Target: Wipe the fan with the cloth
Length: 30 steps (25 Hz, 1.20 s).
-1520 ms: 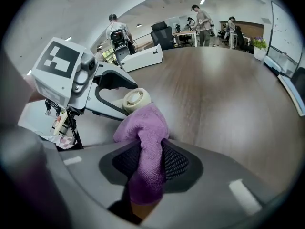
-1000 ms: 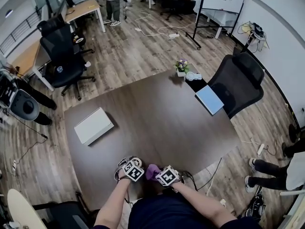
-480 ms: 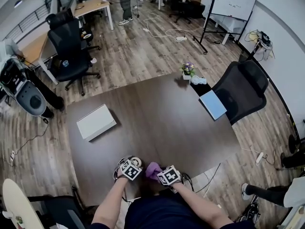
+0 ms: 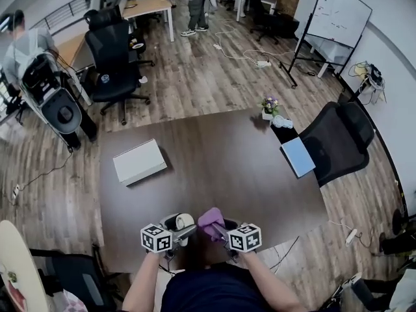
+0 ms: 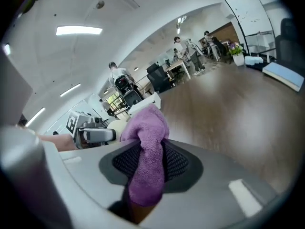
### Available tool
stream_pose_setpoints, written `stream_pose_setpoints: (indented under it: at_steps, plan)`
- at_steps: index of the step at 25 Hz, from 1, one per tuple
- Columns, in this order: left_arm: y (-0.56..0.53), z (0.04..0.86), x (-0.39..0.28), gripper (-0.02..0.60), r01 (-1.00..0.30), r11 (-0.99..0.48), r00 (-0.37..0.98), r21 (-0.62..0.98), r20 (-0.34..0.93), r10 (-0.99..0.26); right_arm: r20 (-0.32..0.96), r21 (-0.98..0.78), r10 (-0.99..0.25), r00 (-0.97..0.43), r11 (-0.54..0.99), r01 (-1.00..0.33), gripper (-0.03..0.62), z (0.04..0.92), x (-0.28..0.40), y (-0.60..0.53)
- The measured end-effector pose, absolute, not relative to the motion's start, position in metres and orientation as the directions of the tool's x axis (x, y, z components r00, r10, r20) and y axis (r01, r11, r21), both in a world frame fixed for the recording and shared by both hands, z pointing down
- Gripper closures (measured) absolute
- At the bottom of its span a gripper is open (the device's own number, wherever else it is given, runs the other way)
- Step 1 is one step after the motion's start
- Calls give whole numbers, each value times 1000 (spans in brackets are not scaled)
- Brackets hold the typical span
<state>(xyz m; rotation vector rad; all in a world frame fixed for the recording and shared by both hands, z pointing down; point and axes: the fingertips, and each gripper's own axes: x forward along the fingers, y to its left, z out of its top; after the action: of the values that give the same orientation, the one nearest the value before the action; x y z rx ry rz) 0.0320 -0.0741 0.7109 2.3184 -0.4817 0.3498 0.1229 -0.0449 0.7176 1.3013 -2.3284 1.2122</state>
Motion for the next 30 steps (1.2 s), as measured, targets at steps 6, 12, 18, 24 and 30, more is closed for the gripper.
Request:
stream_pose_setpoints:
  at_steps: [6,12,18,24,30]
  plan:
    - [-63,625,30,204,-306,-661,941,685,112,-319,454,-338,-706,-543,428,-838,461,624,109,-71]
    - [-68,575,23,204,-217,-640,919,737,-65,-388,368,-273,-668,-647,588,-762,462,571,63,-81]
    - [-81,535,-10,204,-40,-576,807,816,-314,-501,316,-368,-512,-799,710,-600,462,552,34,-51]
    - [-84,513,-25,204,39,-577,746,816,-408,-527,227,-431,-318,-920,814,-388,462,526,18,-12]
    - [-79,494,-30,206,179,-555,680,812,-510,-527,-28,-604,-329,-944,758,-247,462,477,13,-30]
